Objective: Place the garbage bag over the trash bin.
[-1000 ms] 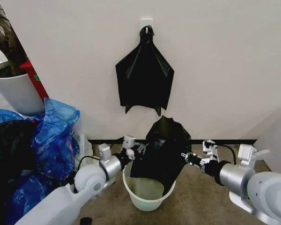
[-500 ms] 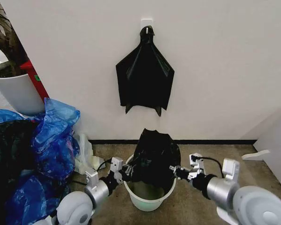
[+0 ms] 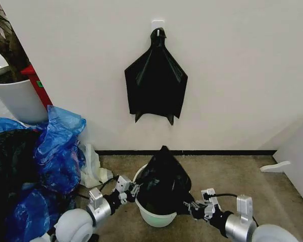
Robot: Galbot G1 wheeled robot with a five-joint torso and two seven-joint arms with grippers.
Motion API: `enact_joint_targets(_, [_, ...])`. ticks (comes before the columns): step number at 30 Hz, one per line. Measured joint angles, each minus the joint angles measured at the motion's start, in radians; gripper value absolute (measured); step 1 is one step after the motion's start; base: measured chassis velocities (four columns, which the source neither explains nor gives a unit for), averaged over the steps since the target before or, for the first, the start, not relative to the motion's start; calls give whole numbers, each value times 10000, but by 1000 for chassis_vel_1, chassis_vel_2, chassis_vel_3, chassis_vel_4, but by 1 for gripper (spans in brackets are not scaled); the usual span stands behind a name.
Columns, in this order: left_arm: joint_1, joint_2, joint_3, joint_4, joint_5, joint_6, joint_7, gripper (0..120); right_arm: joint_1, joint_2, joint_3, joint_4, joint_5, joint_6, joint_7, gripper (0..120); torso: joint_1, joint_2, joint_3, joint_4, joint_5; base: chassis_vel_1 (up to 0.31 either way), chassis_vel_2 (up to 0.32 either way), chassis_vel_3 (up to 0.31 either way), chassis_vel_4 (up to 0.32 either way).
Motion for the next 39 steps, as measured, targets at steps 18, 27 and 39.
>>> enact_joint_targets(18, [2659, 107, -1631, -2149, 136, 705, -1634, 0, -248, 608, -50, 1549, 3197, -551, 4616, 0, 0, 0, 0, 2, 1, 0, 0, 0, 0])
enact_joint_targets(27, [3889, -122, -1803, -2828, 420, 1083, -2398, 0, 84, 983, -821, 1595, 3828, -570, 6318, 0, 0, 1, 0, 1, 0, 0, 0, 0, 0])
enact_joint_targets(39, [3559, -477, -1157, -1358, 1368, 694, -3011, 0, 6, 1449, -1463, 1081, 3570, -459, 7208, 0, 0, 1, 0, 1, -2, 0, 0, 0, 0])
